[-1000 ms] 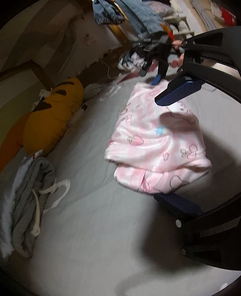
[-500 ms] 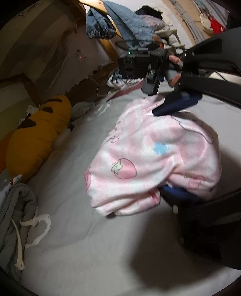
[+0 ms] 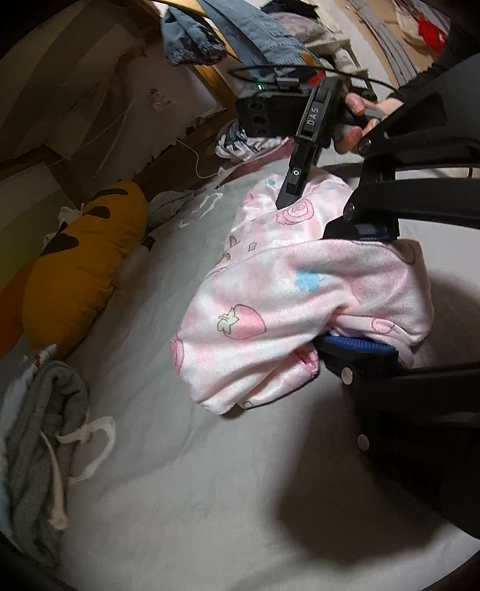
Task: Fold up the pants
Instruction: 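Grasp and lift the folded pants bundle with both grippers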
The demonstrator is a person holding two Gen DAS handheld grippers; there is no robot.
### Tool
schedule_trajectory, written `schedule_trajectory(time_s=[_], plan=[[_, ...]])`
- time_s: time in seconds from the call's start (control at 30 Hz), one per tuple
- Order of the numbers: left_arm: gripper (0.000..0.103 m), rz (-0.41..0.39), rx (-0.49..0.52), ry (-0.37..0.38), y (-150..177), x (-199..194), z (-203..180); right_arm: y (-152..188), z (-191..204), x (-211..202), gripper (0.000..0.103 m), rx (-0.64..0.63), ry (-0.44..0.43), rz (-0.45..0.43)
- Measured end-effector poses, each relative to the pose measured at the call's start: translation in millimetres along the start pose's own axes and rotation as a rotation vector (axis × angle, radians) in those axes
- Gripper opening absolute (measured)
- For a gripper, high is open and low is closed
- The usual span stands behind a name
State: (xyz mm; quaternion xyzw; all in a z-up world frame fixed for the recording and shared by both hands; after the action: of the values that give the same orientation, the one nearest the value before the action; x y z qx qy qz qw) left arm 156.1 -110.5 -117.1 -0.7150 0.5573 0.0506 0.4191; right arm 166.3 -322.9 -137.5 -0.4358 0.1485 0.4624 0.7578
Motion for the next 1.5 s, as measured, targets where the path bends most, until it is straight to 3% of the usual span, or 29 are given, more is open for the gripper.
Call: schedule_trajectory(time_s=[0.1,0.43,0.63,0.8,1.17,1.3,1.43,1.5], plan=[[0.034,-0.040,0.074,-0.053,-1.7,-5.9,-12.4,-2.0,12.8,-10.1,0.026,-0.058,0.018,-0.050],[0.034,-0.218,0.313,-0.131,-31.8,-61.8,-63.0,-12.6,70.8,-54.5,0.026,-0.262,0.105,-0.218],[0.034,-0.351,0.480,-0.263,-68.6,-104.8,-89.9,-58.8,126.8,-74.9,0.026,-0.347,0.069,-0.331],[0.035,-0.495,0.571,-0.383,-113.1,-131.3,-89.7,-107.6,168.0,-73.5,0.026,-0.399,0.019,-0.434],[0.036,-0.690,0.588,-0.453,-251.9,-145.5,-34.8,-246.4,225.6,-10.1,0.026,-0.426,-0.050,-0.616],[0.036,-0.657,0.554,-0.498,-300.7,-130.9,14.2,-293.9,227.4,42.7,0.026,-0.400,-0.035,-0.609],[0.036,-0.659,0.493,-0.488,-306.2,-120.5,88.0,-299.7,210.0,109.3,0.026,-0.348,-0.141,-0.582],[0.036,-0.579,0.456,-0.553,-318.5,-97.9,124.2,-308.8,198.6,155.8,0.026,-0.376,-0.008,-0.498]])
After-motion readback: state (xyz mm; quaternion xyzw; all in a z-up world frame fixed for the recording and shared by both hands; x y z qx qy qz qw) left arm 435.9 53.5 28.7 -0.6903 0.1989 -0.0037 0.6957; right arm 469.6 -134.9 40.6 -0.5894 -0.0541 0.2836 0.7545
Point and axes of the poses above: each gripper's, at about its wrist camera, not at the fingertips, and x roughly the way its jaws point, z to its left, y to its underside, the point moved 6 cm from there along x, roughly the way its jaws point, and after that the axes turned 1 degree about -z, right-handed, at the moved point
